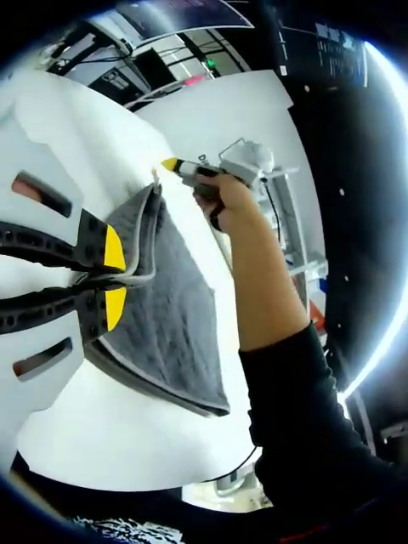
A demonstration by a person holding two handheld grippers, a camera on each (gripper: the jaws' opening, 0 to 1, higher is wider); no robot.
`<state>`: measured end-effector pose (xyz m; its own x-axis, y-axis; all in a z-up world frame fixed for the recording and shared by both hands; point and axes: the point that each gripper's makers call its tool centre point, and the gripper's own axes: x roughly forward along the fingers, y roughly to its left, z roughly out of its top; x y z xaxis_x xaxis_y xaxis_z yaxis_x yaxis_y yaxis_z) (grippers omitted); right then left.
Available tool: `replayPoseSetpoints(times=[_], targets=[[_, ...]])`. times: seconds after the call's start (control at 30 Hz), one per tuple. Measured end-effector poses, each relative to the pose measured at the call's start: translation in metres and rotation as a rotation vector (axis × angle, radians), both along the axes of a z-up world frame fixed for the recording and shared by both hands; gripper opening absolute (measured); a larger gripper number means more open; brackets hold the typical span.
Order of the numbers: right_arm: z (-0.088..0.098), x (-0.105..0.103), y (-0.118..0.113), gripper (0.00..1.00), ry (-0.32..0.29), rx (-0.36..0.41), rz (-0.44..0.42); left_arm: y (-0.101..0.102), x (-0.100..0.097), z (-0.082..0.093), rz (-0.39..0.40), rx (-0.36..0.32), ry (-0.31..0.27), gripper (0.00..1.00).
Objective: Open the folded towel by lifting each exposed corner and separating the folded layers until the towel lies flat within the target outline without major curled edges
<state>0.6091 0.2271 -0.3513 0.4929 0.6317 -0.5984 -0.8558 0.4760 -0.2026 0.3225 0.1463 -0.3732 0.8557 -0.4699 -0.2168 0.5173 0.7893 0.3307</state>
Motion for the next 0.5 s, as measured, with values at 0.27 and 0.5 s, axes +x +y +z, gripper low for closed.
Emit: replayPoseSetpoints(times=[0.27, 0.5], targets=[[-0.033, -0.016, -0.019, 0.24, 0.157, -0.137, -0.008, 0.003, 0.003, 0.001, 0.007, 0.002, 0.005, 0.03], [-0.046, -0.033, -0.007, 0.21, 0.208, -0.103, 0.036, 0.003, 0.001, 0.000, 0.012, -0.007, 0.002, 0.04]])
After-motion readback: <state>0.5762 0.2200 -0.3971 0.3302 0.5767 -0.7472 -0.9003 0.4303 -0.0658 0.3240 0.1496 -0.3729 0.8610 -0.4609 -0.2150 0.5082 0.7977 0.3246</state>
